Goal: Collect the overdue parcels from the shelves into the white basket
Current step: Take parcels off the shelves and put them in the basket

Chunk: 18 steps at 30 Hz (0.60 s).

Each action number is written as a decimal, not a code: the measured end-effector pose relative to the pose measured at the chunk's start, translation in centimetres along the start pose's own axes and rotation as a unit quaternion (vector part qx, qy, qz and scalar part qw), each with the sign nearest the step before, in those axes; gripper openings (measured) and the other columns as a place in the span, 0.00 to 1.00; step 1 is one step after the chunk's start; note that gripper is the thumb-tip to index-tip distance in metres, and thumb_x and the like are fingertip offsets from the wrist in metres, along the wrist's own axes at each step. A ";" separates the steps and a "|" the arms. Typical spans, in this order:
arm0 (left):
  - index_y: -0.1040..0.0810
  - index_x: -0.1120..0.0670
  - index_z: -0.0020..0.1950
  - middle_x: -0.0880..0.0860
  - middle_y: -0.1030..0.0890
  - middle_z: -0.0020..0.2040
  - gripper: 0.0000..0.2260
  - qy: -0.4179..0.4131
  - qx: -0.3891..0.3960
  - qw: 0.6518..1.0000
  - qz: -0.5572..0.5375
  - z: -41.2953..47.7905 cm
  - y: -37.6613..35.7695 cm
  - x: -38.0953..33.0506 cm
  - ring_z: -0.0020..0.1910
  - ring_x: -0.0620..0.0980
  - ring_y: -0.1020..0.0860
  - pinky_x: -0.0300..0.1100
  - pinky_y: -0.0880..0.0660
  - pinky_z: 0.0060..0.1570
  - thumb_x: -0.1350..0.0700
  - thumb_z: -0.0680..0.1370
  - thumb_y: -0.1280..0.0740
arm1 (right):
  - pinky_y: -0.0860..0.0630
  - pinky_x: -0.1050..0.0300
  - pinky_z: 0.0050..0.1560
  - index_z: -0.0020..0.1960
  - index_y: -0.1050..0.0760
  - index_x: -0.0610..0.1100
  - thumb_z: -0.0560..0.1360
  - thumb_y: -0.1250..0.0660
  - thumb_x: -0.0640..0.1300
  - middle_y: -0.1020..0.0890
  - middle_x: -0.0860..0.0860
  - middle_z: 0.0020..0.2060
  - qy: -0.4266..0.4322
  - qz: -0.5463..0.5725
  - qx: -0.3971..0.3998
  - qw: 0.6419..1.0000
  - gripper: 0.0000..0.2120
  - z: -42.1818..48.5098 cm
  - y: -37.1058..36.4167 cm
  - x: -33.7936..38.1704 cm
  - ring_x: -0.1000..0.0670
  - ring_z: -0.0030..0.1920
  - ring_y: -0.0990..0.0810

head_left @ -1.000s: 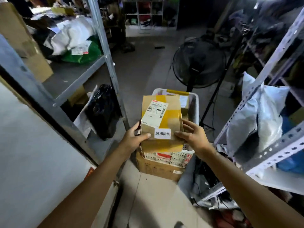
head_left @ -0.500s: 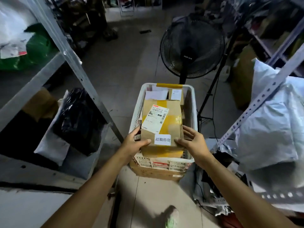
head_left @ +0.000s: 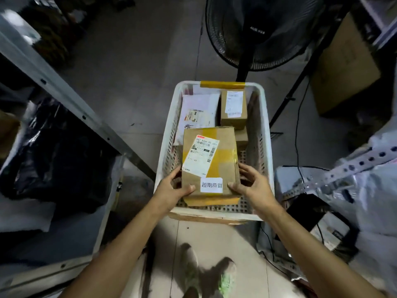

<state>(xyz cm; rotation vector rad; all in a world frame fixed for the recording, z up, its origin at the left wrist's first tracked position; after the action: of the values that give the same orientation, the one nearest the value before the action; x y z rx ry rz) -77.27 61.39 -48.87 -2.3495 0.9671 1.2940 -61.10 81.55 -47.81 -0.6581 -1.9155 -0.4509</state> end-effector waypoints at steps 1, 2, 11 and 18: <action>0.35 0.47 0.77 0.43 0.22 0.61 0.40 0.010 0.003 1.000 -0.005 0.5 0.0 0.7 0.65 0.48 0.24 0.54 0.24 0.64 0.63 0.69 0.21 | 0.21 0.45 0.59 0.66 0.25 0.50 0.68 0.22 0.35 0.20 0.52 0.60 -0.009 -0.002 -0.002 1.000 0.30 0.2 -0.2 -0.6 0.50 0.60 0.21; 0.35 0.47 0.77 0.42 0.21 0.59 0.40 0.025 0.005 1.000 -0.011 0.9 0.0 1.4 0.64 0.47 0.23 0.54 0.24 0.64 0.64 0.70 0.22 | 0.21 0.45 0.59 0.66 0.25 0.49 0.68 0.23 0.33 0.20 0.51 0.60 -0.016 -0.005 -0.005 1.000 0.29 0.4 -0.3 -1.2 0.50 0.59 0.20; 0.34 0.41 0.76 0.49 0.22 0.67 0.39 0.060 0.029 0.998 0.006 5.6 0.4 2.8 0.64 0.48 0.23 0.53 0.22 0.61 0.63 0.71 0.23 | 0.18 0.49 0.52 0.61 0.26 0.50 0.69 0.26 0.28 0.19 0.49 0.58 -0.078 0.044 -0.028 0.996 0.27 3.6 -1.3 -3.7 0.48 0.55 0.18; 0.33 0.40 0.75 0.48 0.24 0.69 0.39 0.100 0.040 0.994 0.004 8.7 0.8 5.5 0.66 0.52 0.24 0.58 0.23 0.61 0.63 0.70 0.23 | 0.18 0.49 0.51 0.59 0.26 0.51 0.70 0.27 0.28 0.20 0.49 0.58 -0.120 0.037 -0.013 0.992 0.26 6.4 -2.0 -6.4 0.46 0.58 0.19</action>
<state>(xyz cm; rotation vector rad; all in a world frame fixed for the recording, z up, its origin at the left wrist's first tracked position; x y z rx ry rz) -81.25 63.17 -58.20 -2.4505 1.0665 1.0166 -64.75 82.14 -56.30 -0.8286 -2.1063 -0.3644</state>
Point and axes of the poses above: each hand's wrist, its own z-axis towards the middle knuckle, its own y-axis out of the back of the hand, x = y × z, the point moved 1 cm from there along z, towards the middle knuckle
